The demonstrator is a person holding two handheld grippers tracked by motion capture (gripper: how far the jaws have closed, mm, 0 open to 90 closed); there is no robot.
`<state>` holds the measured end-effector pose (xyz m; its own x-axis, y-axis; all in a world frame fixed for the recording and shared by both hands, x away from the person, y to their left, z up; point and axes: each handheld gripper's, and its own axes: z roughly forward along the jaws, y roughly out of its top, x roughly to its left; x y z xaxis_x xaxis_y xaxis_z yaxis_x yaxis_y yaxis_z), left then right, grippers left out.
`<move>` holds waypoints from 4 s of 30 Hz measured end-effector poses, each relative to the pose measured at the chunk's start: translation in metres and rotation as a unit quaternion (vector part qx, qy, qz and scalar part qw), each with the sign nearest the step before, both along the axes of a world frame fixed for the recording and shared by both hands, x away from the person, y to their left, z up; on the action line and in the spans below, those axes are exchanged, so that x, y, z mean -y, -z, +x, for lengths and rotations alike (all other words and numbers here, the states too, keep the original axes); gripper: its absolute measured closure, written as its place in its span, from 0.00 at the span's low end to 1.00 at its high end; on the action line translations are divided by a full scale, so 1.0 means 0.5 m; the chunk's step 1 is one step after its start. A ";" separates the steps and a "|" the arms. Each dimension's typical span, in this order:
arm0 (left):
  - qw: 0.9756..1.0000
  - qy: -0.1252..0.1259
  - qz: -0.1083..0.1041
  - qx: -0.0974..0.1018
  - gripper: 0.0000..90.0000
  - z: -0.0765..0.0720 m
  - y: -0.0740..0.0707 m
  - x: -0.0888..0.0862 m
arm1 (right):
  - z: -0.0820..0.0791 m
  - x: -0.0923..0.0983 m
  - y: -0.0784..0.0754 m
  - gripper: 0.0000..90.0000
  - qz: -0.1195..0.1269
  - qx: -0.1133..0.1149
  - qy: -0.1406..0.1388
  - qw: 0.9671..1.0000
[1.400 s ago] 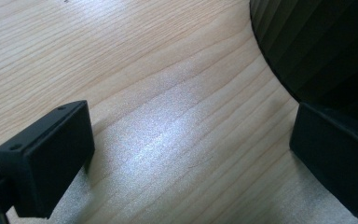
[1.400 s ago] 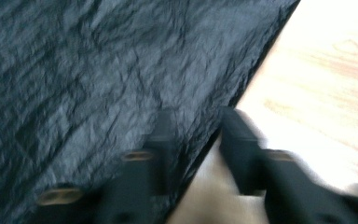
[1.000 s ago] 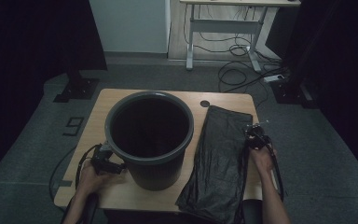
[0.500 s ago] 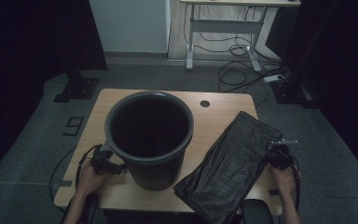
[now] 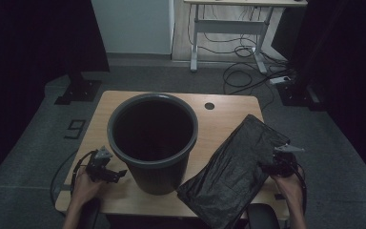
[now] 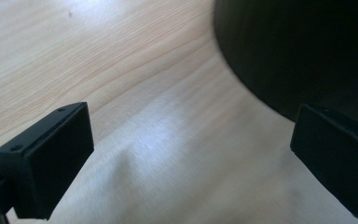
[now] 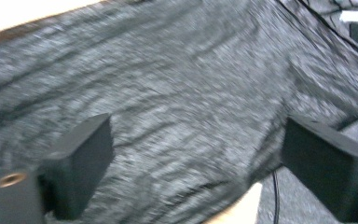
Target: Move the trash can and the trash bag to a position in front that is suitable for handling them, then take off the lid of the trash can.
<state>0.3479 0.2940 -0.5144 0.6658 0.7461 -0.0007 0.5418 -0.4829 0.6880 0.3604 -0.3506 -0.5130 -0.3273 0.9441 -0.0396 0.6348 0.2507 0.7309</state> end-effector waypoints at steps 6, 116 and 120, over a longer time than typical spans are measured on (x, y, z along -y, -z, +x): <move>0.999 0.023 -0.031 0.024 0.00 -0.029 -0.025 0.019 | -0.009 -0.052 -0.018 0.00 -0.004 0.023 -0.045 0.999; 0.998 0.018 0.018 -0.052 0.00 0.128 0.046 0.123 | 0.043 -0.171 0.089 0.00 0.017 -0.021 -0.118 0.993; 0.999 0.017 0.011 -0.049 0.00 0.128 0.035 0.118 | 0.043 -0.171 0.089 0.00 0.017 -0.021 -0.118 0.993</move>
